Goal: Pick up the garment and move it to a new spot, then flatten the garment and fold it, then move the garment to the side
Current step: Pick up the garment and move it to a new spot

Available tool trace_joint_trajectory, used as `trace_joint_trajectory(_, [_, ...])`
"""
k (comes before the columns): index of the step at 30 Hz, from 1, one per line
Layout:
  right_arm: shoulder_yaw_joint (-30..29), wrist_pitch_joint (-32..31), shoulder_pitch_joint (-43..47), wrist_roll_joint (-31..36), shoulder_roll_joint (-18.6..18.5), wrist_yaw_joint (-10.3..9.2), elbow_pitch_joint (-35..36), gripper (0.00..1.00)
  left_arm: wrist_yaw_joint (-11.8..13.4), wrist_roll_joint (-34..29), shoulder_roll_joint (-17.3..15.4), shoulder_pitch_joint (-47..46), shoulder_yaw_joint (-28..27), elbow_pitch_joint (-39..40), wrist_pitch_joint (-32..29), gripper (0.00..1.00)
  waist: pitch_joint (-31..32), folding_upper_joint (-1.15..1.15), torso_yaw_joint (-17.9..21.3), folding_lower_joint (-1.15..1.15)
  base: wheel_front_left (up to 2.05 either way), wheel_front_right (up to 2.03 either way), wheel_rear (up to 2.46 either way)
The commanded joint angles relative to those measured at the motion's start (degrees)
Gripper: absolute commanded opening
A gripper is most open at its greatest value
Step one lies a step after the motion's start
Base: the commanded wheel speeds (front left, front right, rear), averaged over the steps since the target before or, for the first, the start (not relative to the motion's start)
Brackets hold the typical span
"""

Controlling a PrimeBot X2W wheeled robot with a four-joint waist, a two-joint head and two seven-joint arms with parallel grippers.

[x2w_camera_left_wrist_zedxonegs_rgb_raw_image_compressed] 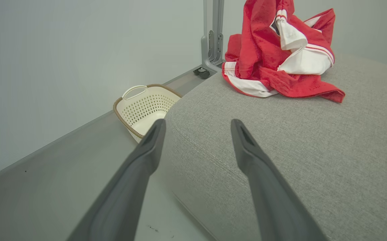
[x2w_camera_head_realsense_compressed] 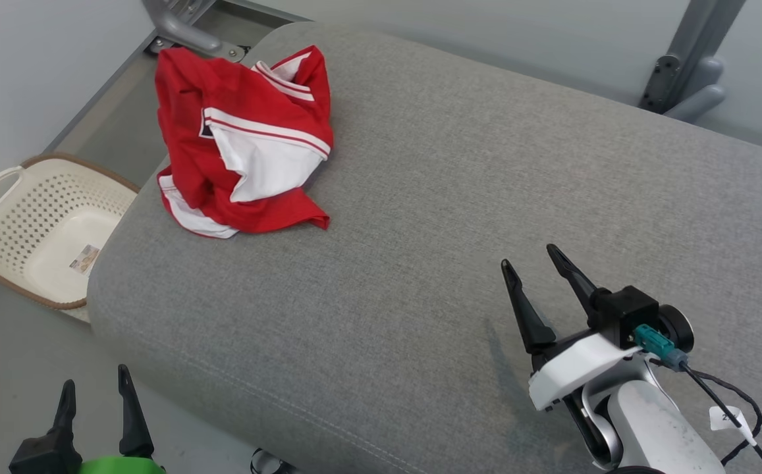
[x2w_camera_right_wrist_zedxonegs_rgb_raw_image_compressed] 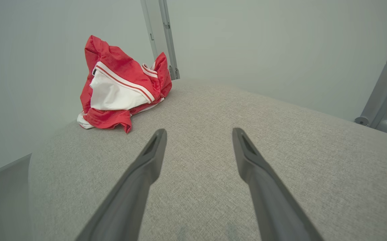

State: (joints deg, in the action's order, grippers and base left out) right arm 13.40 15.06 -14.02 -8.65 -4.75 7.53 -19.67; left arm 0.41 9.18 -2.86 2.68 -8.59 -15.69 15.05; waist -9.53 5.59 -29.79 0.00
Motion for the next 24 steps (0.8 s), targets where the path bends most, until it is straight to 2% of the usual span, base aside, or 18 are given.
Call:
trace_joint_trajectory(1, [0.13, 0.16, -0.65, -0.76, -0.37, -0.08, -0.38, 1.0, -0.56, 0.68, -0.07, 0.85, -0.22, -0.06, 0.19, 1.0, -1.54, 0.0, -2.17, 0.0, 0.0, 0.0, 0.0])
trace_joint_trajectory(12, [-4.06, 0.16, 2.47, -0.55, -2.27, -0.08, 1.32, 1.0, -6.53, -0.2, -0.27, -8.41, 1.27, -5.99, 0.19, 1.0, -2.49, 0.0, -1.08, 0.0, 0.0, 0.0, 0.0])
trace_joint_trajectory(19, [-4.19, 0.16, 2.22, 0.83, -5.45, -0.08, 3.89, 1.0, -7.94, 0.13, -5.53, -22.49, 1.86, -11.68, 0.17, 1.0, -7.28, 0.0, 4.98, 0.0, 0.0, 0.0, 0.0])
trace_joint_trajectory(24, [-2.98, 0.17, 0.81, 0.99, -7.92, -0.08, 5.17, 1.0, -7.94, 1.19, -10.8, -32.38, 3.93, -17.87, 0.12, 1.0, -10.44, 0.0, 8.69, 0.0, 0.0, 0.0, 0.0])
